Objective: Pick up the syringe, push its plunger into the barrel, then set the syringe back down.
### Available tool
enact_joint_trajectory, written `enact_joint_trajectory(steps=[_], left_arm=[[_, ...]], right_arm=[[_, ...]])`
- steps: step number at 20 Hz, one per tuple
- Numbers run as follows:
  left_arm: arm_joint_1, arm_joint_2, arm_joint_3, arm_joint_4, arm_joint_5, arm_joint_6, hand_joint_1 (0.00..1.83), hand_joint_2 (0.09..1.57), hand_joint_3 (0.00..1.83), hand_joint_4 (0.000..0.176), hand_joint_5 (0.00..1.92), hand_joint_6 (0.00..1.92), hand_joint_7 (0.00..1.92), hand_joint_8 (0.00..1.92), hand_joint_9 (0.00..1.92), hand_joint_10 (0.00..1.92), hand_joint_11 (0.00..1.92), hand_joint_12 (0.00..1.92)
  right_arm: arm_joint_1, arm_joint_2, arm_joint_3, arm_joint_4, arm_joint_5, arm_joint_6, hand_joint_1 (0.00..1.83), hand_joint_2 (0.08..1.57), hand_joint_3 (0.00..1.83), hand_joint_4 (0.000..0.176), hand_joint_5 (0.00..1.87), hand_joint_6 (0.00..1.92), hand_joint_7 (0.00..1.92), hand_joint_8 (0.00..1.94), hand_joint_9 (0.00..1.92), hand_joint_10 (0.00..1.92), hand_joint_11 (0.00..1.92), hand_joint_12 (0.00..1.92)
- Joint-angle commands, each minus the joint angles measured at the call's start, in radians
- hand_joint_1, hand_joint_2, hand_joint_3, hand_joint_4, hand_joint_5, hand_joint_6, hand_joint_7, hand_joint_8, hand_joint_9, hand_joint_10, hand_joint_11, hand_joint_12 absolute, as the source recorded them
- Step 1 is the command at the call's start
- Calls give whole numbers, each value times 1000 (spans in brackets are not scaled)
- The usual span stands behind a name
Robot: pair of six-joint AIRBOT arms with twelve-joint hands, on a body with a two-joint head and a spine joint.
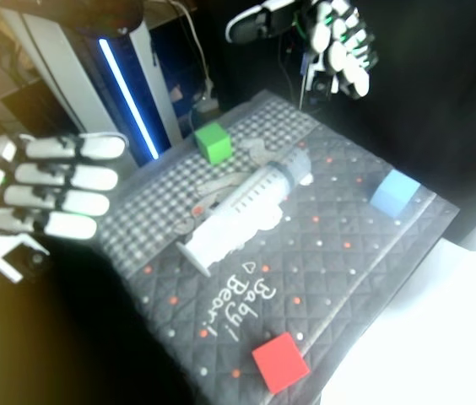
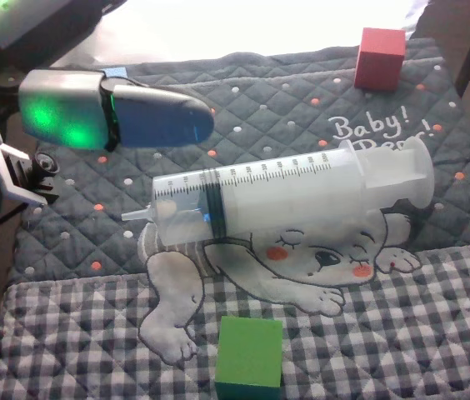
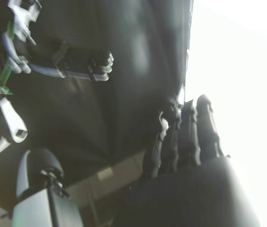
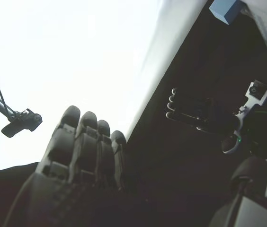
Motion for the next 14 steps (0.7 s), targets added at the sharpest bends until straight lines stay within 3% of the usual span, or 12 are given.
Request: enact_joint_trajectory(steps=[1, 2, 6, 7, 8, 12, 13, 14], left_arm=[[-25, -8, 3, -10, -73, -7, 524, 802, 0, 22, 48, 9, 87, 22, 58, 19, 84, 39], [-33, -10, 5, 3, -59, -7, 542, 792, 0, 1, 35, 2, 77, 14, 59, 16, 100, 47], [-111, -53, 29, 113, 98, -7, 612, 788, 0, 0, 11, 1, 20, 1, 11, 1, 9, 5], [-121, -63, 34, 131, 117, -7, 506, 785, 0, 0, 6, 2, 19, 5, 27, 10, 49, 22], [-134, -76, 42, 159, 145, -7, 520, 762, 0, 0, 12, 4, 30, 8, 32, 10, 48, 22], [-141, -120, 62, 212, 219, -7, 423, 720, 0, 0, 33, 1, 45, 1, 38, 4, 59, 46], [-141, -133, 67, 222, 237, -7, 425, 686, 1, 0, 82, 5, 113, 6, 110, 0, 7, 383], [-142, -143, 69, 234, 253, -7, 434, 689, 4, 0, 86, 3, 132, 10, 133, 8, 1, 416]], right_arm=[[3, 4, 6, 14, 121, 5, 622, 602, 15, 61, 80, 1, 115, 0, 103, 0, 0, 255], [3, 4, 6, 14, 121, 5, 657, 584, 5, 57, 70, 0, 102, 0, 93, 0, 0, 234], [3, 4, 6, 14, 121, 5, 626, 596, 8, 44, 78, 6, 114, 6, 110, 8, 23, 239], [3, 4, 6, 14, 121, 5, 645, 603, 9, 21, 90, 7, 126, 7, 122, 9, 21, 242], [3, 4, 6, 14, 121, 5, 649, 601, 7, 34, 71, 1, 108, 1, 108, 2, 12, 240], [4, 2, 6, 14, 120, 6, 656, 570, 0, 51, 65, 1, 115, 5, 108, 5, 2, 205], [4, 2, 6, 14, 120, 6, 624, 588, 0, 16, 62, 0, 109, 1, 98, 0, 0, 181], [4, 2, 6, 14, 120, 6, 672, 568, 0, 13, 66, 2, 113, 2, 100, 2, 22, 187]])
